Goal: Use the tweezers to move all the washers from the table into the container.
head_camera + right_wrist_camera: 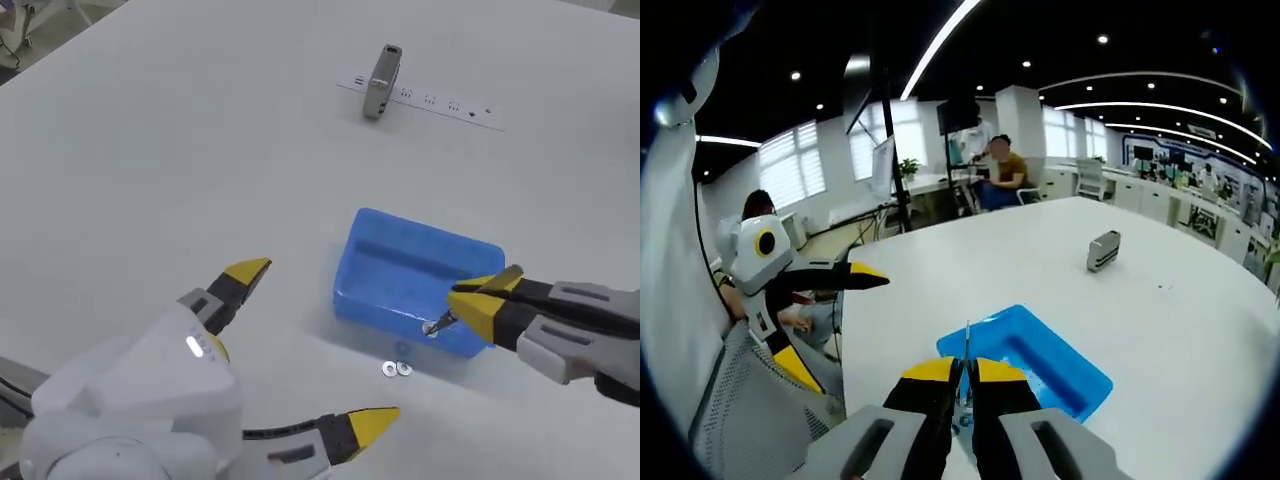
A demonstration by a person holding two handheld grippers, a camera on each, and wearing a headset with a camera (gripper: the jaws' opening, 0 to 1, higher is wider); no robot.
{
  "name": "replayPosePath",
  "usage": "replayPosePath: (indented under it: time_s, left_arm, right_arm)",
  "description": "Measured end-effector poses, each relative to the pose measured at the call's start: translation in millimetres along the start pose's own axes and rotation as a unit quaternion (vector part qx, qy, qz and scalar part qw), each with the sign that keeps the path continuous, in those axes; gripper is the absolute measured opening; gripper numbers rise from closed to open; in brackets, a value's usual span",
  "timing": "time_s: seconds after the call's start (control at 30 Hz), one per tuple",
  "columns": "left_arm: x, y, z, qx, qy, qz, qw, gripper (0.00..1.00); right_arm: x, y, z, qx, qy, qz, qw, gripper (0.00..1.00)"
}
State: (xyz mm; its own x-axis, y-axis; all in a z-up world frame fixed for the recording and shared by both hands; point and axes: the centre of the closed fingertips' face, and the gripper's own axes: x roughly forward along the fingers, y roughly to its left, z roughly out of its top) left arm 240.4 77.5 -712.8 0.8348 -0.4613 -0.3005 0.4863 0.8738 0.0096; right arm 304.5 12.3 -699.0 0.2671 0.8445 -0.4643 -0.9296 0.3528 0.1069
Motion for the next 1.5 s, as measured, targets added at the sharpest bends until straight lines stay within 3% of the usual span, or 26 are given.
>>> replayPosePath:
  time_s: [0.13, 0.3, 0.5, 0.7, 1.03, 1.2, 1.4, 1.5]
  left_arm:
    - [0.1, -0.8, 0.2, 0.000, 0.000, -0.002, 1.0000, 0.93]
    - [0.1, -1.0, 0.2, 0.002, 0.000, -0.002, 1.0000, 0.93]
    - [0.2, -0.5, -1.0, 0.001, 0.002, -0.002, 1.0000, 0.93]
    - [0.4, -0.3, -1.8, 0.001, 0.003, -0.002, 1.0000, 0.93]
    - [1.1, -1.1, -3.8, 0.001, 0.009, -0.004, 0.9999, 0.92]
    - [1.3, -1.8, -4.6, 0.001, 0.013, -0.006, 0.9999, 0.92]
    - [1.6, -2.0, -5.6, 0.001, 0.014, -0.007, 0.9999, 0.92]
    - [1.6, -1.5, -7.1, 0.002, 0.016, -0.008, 0.9998, 0.92]
  right_arm:
    - [4.4, -19.8, 7.3, 0.004, -0.008, -0.017, 0.9998, 0.02]
    - [16.1, -42.5, 5.3, 0.013, -0.005, -0.043, 0.9990, 0.02]
    - [33.0, -57.8, -10.3, 0.020, 0.018, -0.052, 0.9983, 0.02]
    - [39.2, -66.0, -28.9, 0.033, 0.040, -0.063, 0.9967, 0.02]
    - [43.6, -67.1, -42.9, 0.041, 0.051, -0.072, 0.9953, 0.02]
    - [41.0, -67.0, -41.1, 0.043, 0.046, -0.076, 0.9951, 0.03]
    - [30.1, -61.8, -29.4, 0.046, 0.026, -0.080, 0.9954, 0.02]
    - [21.7, -49.8, -15.0, 0.046, 0.005, -0.072, 0.9963, 0.02]
